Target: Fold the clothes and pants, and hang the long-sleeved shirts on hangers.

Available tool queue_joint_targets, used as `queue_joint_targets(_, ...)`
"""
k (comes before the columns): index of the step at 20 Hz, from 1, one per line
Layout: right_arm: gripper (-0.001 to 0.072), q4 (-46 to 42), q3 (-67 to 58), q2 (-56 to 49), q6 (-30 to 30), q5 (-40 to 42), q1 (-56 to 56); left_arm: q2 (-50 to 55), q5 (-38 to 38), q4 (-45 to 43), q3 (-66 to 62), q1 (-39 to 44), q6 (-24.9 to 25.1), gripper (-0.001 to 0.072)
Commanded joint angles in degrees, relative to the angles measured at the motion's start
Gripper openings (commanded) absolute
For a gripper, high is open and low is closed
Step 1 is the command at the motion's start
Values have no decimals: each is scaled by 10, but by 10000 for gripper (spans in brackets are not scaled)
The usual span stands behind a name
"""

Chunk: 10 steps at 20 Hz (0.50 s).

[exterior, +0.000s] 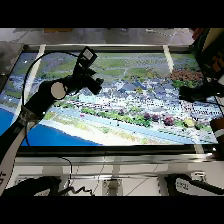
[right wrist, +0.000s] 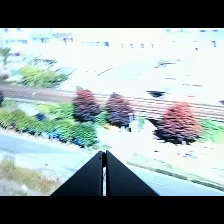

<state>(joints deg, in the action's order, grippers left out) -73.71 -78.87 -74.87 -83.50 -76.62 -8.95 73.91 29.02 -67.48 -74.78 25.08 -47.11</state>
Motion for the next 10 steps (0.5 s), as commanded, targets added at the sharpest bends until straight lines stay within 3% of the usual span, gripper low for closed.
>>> queue_joint_targets(1,17,-24,0,3,32,1,167,0,0,0,0,-1,0,462)
queue_joint_targets(4,17,-103,0,2,33,41,252,0,0,0,0,-1,0,461)
queue_joint_targets(10,17,-84,0,2,32,42,290,0,0,0,0,-1,0,462)
